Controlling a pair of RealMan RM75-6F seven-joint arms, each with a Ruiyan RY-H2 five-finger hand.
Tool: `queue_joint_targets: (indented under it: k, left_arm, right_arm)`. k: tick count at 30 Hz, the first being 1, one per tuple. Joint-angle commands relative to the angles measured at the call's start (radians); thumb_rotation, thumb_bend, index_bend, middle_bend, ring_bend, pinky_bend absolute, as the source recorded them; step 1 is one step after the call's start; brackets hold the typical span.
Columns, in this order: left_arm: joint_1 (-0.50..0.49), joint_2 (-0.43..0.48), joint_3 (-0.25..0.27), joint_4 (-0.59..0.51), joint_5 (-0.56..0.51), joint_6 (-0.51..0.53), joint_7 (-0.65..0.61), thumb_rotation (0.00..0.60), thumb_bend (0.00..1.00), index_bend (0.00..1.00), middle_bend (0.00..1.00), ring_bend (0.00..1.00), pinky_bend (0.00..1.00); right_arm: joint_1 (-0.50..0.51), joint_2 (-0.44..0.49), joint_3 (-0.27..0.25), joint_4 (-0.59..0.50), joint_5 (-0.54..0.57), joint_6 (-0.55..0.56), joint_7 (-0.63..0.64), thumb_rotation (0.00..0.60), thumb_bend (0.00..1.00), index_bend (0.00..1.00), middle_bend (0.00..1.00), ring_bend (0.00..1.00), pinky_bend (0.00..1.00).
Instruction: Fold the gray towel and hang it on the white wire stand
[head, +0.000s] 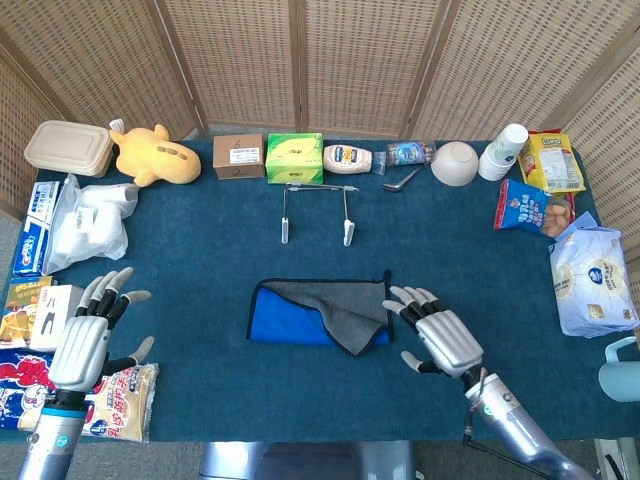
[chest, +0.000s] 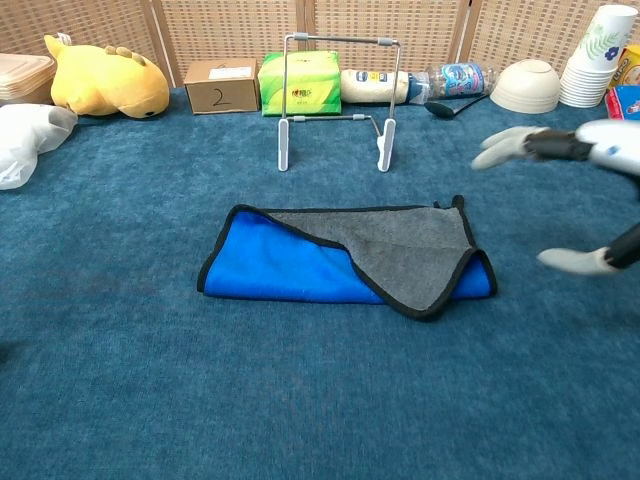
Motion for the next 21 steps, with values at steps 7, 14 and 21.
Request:
queue_joint_targets:
  k: [7, 14, 21]
  left_arm:
    - [0.013, -0.004, -0.011, -0.001, 0.013, -0.010, -0.002, 0.600, 0.38, 0.28, 0.09, 0.00, 0.00]
    - [0.022, -0.005, -0.019, -0.005, 0.018, -0.019, -0.001, 0.600, 0.38, 0.28, 0.09, 0.00, 0.00]
    - [0.031, -0.007, -0.024, -0.009, 0.021, -0.026, -0.003, 0.600, 0.38, 0.28, 0.09, 0.00, 0.00]
  right_arm:
    - [0.060, -0.098, -0.013, 0.073, -0.015, -0.015, -0.084, 0.600, 0.31, 0.13, 0.02, 0.00, 0.00]
    - [0.092, -0.148, -0.026, 0.127, -0.044, -0.013, -0.100, 0.600, 0.31, 0.13, 0.02, 0.00, 0.00]
    - [0.126, -0.192, -0.041, 0.214, -0.104, 0.001, -0.091, 0.600, 0.30, 0.12, 0.03, 0.00, 0.00]
